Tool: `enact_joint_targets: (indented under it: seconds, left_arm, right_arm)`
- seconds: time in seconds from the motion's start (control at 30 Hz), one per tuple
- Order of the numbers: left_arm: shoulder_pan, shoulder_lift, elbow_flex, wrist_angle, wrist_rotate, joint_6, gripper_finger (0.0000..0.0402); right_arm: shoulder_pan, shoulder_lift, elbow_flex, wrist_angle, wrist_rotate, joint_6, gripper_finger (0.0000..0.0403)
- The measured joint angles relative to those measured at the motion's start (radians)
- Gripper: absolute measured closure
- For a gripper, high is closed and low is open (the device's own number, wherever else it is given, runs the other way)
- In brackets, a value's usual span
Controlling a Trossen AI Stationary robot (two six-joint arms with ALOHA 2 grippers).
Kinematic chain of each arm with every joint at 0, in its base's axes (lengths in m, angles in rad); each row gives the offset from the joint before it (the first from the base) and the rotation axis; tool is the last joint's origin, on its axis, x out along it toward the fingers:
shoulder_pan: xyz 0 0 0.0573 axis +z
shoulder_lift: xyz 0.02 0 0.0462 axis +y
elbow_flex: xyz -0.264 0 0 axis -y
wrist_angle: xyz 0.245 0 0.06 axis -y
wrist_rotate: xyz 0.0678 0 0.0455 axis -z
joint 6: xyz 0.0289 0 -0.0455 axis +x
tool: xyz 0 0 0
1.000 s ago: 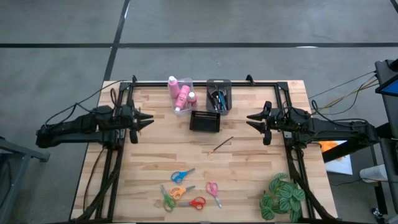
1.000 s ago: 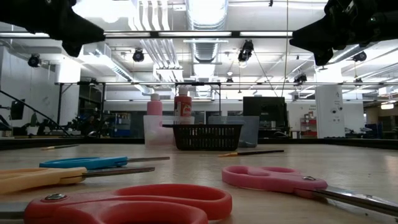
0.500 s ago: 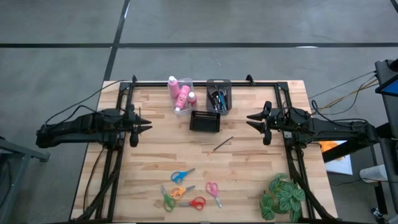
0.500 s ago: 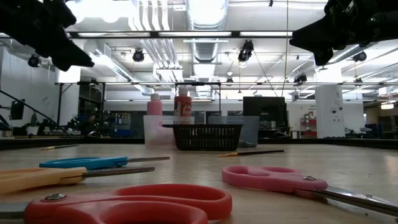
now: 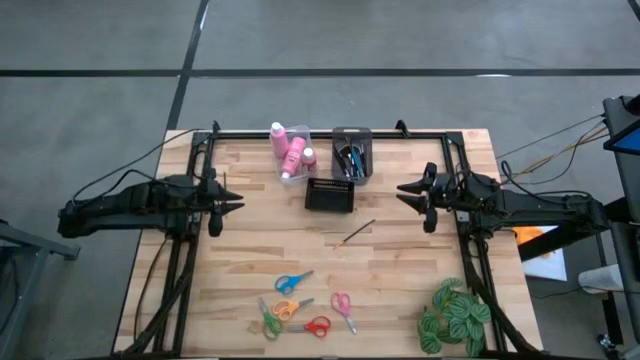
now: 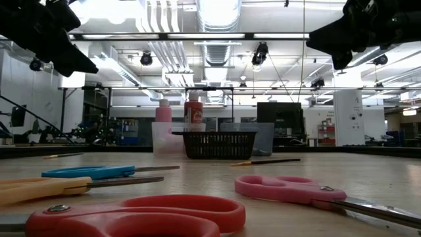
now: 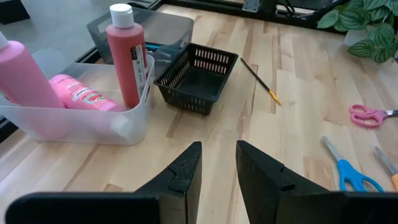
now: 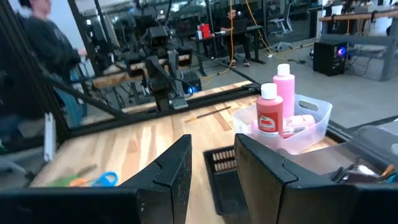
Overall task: Pick & Place Paint Supplies
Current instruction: Put the black paint brush into the gray bin
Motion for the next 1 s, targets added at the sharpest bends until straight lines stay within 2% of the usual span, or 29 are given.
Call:
enact_joint_targets:
  seconds: [0.47,0.67,0.77,1.0]
  left_arm:
    - [0.0,0.0,0.0,0.0,0.0,0.0,0.0299]
    - [0.0,0.0,0.0,0.0,0.0,0.0,0.0299]
    - [0.0,0.0,0.0,0.0,0.0,0.0,0.0299]
    - [0.0,0.0,0.0,0.0,0.0,0.0,0.0299]
  right_arm:
    - [0.0,0.003,0.011,0.076,0.022,0.014,0.0282]
    - [0.0,0.098,0.082,0.057,-0.16,-0.188,0.0282]
    - [0.0,0.18,0.155,-0.038,-0.155,-0.239,0.0282]
    - [0.0,0.447,0.39,-0.413,-0.155,-0.315,0.0282]
